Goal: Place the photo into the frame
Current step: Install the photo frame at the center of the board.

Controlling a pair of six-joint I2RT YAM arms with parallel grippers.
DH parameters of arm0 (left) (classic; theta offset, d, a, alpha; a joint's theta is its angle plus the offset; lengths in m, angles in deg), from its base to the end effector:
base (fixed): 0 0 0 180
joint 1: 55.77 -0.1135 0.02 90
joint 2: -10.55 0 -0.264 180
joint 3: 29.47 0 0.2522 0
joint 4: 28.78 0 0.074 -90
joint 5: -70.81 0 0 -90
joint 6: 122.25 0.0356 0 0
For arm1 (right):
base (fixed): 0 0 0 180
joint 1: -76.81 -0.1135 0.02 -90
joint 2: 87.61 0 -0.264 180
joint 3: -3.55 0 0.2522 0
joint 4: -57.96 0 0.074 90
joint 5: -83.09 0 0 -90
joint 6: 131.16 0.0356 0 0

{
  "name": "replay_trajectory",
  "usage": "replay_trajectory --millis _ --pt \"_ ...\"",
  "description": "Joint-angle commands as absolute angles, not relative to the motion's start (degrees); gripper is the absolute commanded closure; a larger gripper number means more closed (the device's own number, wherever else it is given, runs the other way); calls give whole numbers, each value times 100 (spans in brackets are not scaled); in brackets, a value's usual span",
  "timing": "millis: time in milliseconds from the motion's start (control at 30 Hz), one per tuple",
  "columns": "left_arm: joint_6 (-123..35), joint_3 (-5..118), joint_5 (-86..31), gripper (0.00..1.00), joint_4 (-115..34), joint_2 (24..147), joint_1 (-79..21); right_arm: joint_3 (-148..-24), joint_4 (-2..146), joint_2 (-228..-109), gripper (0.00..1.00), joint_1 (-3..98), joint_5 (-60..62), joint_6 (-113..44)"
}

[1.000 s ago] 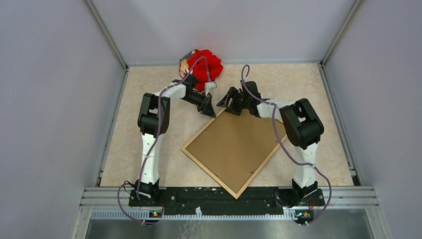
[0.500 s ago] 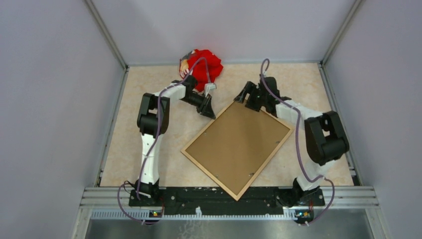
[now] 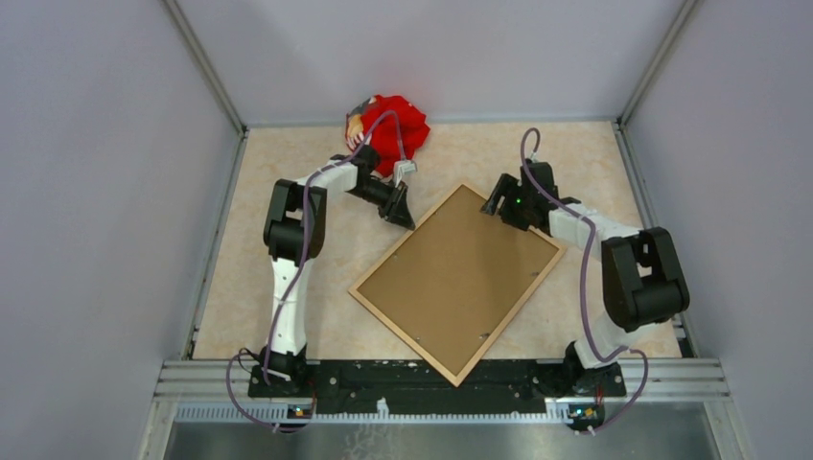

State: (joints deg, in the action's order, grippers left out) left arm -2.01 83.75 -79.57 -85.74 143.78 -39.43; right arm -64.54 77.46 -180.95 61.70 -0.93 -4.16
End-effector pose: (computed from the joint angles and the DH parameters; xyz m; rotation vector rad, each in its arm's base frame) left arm 0.4312 -0.1587 0.1303 1.1212 2.1918 -1.3847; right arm 0.3284 0.0925 0.1924 0.4074 2.3840 0.5561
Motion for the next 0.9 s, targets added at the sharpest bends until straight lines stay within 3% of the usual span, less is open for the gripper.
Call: replay_trajectory --millis 0,867 --pt "62 8168 -7604 73 -8936 14263 -3872 -6482 7487 -18197 33 6205 -195 -475" --pt "182 8200 -7628 74 -9039 14264 -3872 -6823 6909 -18990 39 6271 -257 -290"
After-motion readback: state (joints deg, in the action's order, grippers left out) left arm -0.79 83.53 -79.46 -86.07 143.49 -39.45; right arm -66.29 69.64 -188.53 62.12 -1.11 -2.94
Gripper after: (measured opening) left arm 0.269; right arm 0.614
